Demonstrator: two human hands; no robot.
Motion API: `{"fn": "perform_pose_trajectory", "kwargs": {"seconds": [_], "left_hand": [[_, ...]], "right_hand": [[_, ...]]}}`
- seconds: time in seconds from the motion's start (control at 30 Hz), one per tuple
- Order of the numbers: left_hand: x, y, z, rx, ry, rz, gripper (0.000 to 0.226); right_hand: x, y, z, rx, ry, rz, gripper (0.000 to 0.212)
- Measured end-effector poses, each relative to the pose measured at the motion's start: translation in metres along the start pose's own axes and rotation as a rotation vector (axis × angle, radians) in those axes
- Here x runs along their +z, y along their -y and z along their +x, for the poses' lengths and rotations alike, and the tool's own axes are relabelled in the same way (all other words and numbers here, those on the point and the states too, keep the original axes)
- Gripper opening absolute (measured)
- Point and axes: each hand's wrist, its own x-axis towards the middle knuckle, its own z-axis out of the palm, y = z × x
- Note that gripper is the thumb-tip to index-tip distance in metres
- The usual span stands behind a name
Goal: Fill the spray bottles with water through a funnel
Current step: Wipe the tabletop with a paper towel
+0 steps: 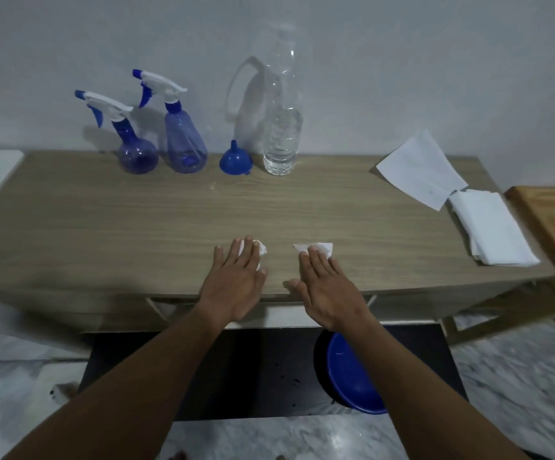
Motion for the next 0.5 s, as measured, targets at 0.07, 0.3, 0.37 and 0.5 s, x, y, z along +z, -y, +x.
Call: {"fn": "perform_pose_trajectory", "kwargs": {"seconds": [0.07, 0.3, 0.37, 0.5], "left_hand": [[0.002, -0.030, 0.008, 0.045, 0.011, -0.034, 0.063], [0.006, -0.066, 0.016, 0.100, 0.028, -0.046, 0.060], [0.009, -0.075, 0.014, 0.120, 0.008, -0.090, 0.059], [0.025, -0.093, 0.013, 0.122, -0.055, -0.176, 0.064]], "right_hand": [[-0.001, -0.005, -0.006, 0.013, -0.001, 0.032, 0.087], [-0.018, -0.032, -0.030, 0.085, -0.043, 0.059, 0.071], [-0.017, -0.038, -0.036, 0.098, -0.087, 0.033, 0.069], [-0.008, -0.052, -0.047, 0.140, -0.219, -0.025, 0.042]]}}
